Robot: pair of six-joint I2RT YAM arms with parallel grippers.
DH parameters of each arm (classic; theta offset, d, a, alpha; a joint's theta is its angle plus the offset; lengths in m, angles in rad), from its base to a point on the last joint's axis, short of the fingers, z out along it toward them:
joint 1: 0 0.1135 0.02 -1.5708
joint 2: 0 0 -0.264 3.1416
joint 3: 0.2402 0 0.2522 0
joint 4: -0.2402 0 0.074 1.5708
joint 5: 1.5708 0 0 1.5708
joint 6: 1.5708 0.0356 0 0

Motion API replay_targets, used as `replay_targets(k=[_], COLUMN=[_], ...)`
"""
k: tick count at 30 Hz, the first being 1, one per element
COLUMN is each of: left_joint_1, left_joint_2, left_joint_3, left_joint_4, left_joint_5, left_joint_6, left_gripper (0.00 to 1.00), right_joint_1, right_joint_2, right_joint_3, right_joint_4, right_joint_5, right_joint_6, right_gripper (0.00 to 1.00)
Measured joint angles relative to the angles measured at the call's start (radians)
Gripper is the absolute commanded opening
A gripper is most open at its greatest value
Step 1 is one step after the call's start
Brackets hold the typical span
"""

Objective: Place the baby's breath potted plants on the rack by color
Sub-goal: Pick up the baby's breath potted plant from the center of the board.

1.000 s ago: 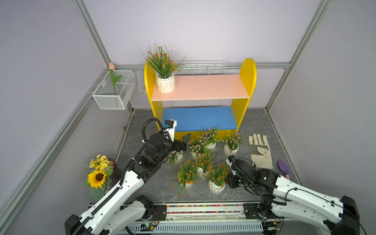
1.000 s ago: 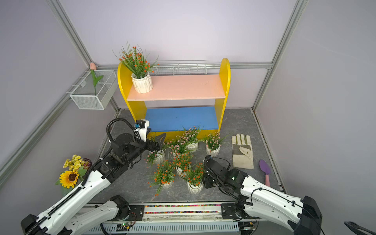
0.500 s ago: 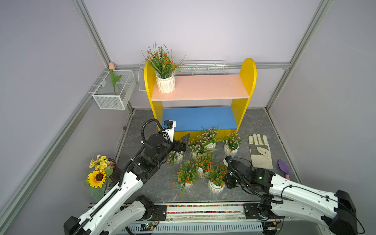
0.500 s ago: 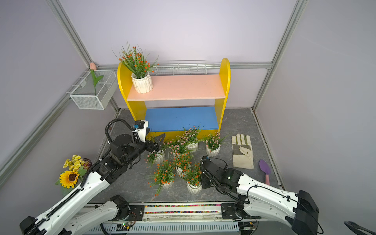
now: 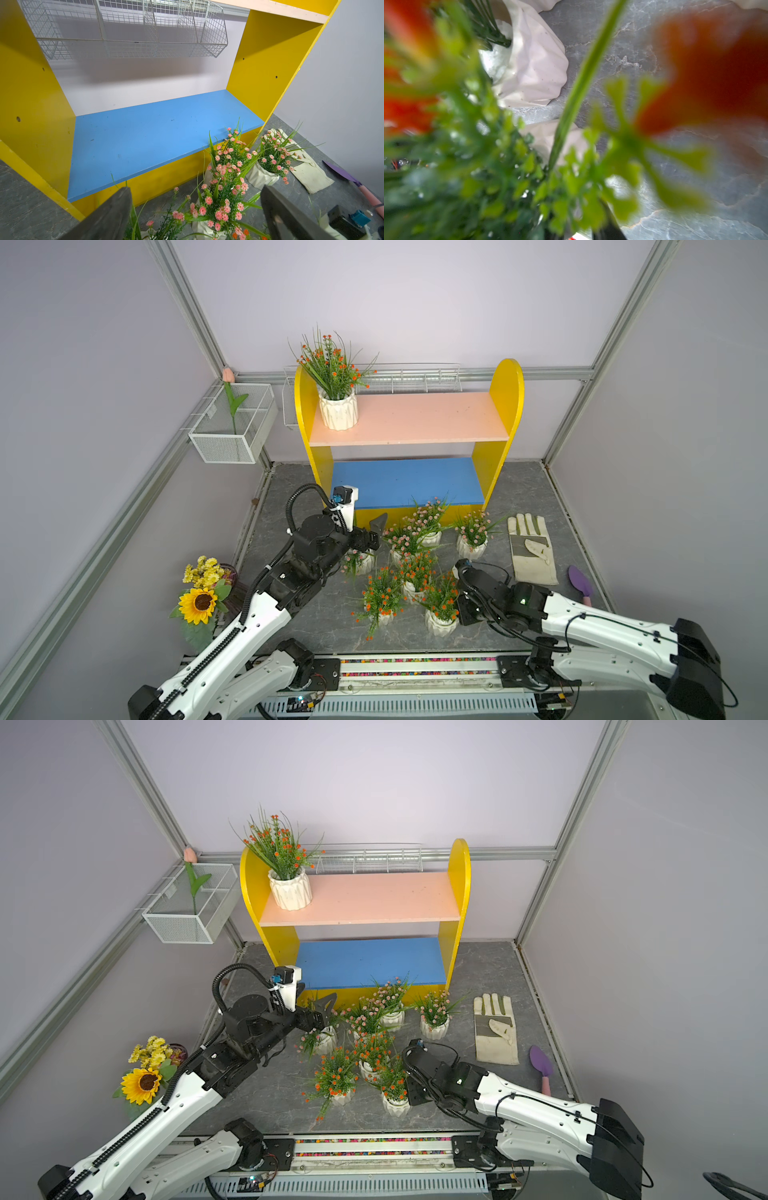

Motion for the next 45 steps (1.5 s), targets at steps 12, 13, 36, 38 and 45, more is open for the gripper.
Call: replay_targets(k=[12,13,36,38,45], left_joint_1=[0.0,0.0,-0.075,-0.098,-0.167], left_joint_2=[-0.009,-0.01,0.08,0.091,0.133], left_joint_3=[0.0,0.0,-0.001,-0.004,-0.021], left_joint_4=[-0.001,-0.001,0.102,0.109,0.15], left_joint_5=[0.012,0.018,0.205,0.212,0.204], left_joint_6=[0.0,0.0,0.092,0.114,0.16], left_gripper=[1.0,1.0,1.0,0.99,1.0], right_joint_1=[-0.016,-0.025,-0.429,-0.446,-0.501], right_joint_2=[-0.025,-0.038,-0.069,-0.035,0.059], right_joint_3=[0.021,0.023,0.423,0.481,0.651], right_joint_4=[-0.075,-0.091,-0.429,-0.446,-0.473], right_joint_5=[0.029,0.03,-0.145,-0.163,-0.208], right_joint_6=[-0.005,-0.008,-0.29,-0.315,-0.39], right_gripper=[0.13,0.12,0.11,0.11,0.11])
